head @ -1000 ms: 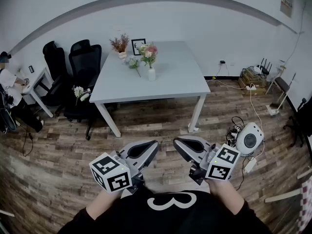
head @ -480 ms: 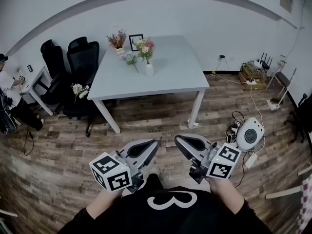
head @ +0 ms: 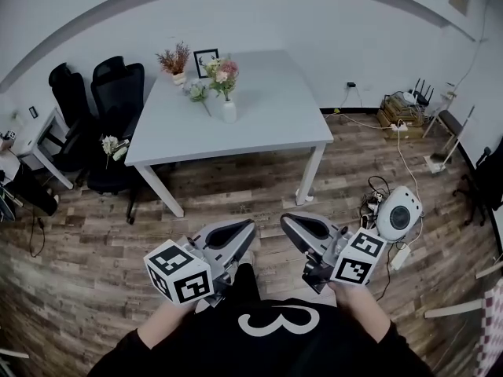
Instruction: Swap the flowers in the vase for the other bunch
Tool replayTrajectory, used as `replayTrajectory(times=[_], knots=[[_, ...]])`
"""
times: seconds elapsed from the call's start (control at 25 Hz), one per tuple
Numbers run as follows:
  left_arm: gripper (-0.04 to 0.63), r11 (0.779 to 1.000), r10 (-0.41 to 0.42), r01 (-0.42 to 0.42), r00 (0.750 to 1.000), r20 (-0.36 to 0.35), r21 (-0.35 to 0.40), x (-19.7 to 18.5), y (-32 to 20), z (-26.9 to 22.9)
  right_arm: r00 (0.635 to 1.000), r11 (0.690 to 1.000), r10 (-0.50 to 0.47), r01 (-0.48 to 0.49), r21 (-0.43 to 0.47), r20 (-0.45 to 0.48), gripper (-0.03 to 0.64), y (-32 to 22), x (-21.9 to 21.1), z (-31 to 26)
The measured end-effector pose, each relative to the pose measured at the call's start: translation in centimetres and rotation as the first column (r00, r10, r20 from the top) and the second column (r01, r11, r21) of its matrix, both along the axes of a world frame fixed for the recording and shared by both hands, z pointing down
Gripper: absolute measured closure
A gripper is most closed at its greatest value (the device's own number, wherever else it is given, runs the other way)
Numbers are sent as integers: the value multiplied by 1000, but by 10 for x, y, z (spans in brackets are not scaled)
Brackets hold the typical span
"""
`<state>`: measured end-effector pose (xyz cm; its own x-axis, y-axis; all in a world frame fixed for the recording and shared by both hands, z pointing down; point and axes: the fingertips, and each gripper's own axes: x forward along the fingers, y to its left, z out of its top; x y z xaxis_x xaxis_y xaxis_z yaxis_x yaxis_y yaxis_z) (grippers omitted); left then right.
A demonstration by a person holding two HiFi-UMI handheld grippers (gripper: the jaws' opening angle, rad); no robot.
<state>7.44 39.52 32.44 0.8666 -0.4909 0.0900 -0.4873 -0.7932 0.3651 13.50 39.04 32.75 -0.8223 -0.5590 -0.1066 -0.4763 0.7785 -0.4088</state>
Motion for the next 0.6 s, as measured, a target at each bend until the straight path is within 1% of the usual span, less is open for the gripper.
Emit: replayTrajectory(times=[0.12, 0.28, 0.44, 0.52, 0.6], knots=[[584, 1000, 5, -5, 1000, -1, -3, -4, -34, 2, 1000, 1000, 7, -7, -6, -2, 609, -35, -1, 4], [584, 1000, 6, -6, 1000, 12, -12, -13, -95, 5, 1000, 1000, 15, -14, -27, 12, 609, -95, -7, 9], [584, 1000, 18, -19, 999, 34, 9, -22, -164, 4, 1000, 998, 8, -8, -57, -8, 609, -165, -25, 12], [584, 999, 31, -31, 999, 33, 9, -29, -203, -1, 1000, 999, 11, -12, -39, -23, 609, -203, -35, 5], [584, 999, 41, -41, 999, 33, 8, -38, -243, -9, 998, 1000, 21, -21, 7, -64, 609, -242, -46, -4]])
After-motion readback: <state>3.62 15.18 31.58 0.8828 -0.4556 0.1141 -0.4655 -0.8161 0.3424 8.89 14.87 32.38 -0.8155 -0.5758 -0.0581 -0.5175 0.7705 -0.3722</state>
